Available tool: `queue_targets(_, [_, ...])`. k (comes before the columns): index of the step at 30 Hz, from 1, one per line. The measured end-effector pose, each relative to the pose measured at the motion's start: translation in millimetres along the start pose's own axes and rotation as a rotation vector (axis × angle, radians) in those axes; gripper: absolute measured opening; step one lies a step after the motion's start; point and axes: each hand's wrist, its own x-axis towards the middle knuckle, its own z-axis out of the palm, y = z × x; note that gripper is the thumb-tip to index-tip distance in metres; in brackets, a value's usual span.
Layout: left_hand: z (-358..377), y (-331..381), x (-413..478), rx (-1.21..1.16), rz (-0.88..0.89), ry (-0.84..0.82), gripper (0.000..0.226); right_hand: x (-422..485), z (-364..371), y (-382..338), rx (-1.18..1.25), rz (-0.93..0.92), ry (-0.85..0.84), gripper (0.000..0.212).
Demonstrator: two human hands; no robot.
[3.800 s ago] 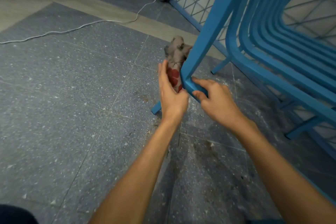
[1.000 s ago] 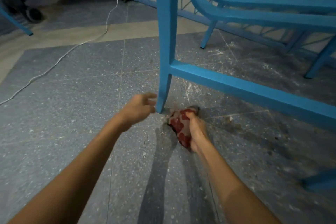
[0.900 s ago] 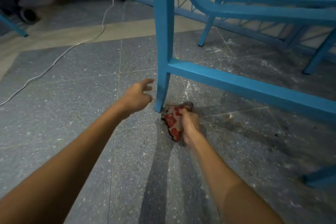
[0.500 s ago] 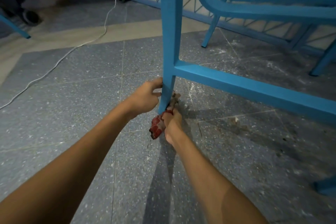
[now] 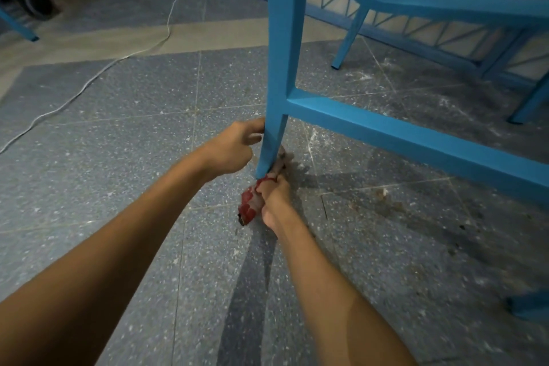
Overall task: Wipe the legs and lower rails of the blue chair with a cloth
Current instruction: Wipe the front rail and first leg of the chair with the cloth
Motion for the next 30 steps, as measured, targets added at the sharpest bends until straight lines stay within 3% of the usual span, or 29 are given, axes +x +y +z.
queue_targets(8, [-5, -3, 7, 0.124, 0.053, 0.033, 0.085, -50, -8, -37, 0.222, -0.148, -0.098, 0.057])
queue_targets(14, [-5, 1, 3, -0.003, 0.067, 0.039, 0.066, -96, -5, -61, 0.280, -0.495, -0.174, 0.065])
queue_targets(16, [-10, -1, 4, -0.018, 0.055, 0.064, 0.073, -100, -1, -56, 0.212, -0.604, -0.140, 0.067])
queue_targets(21, [-19, -12, 3, -0.005, -0.001, 0.066, 0.085, -70, 11, -15, -0.099, -0.843, 0.133, 0.072])
queue_targets(23, [-18, -12, -1, -0.003, -0.026, 0.061, 0.083, -50, 10, 0, -0.092, -0.712, 0.129, 0.066])
queue_targets(27, [-21, -13, -8, -0.036, -0.082, 0.099, 0.074, -23, 2, 20, -0.151, -0.194, -0.029, 0.046])
queue_targets(30, [-22, -15, -12, -0.047, -0.102, 0.106, 0.071, -18, 2, 4, -0.101, -0.084, 0.010, 0.037])
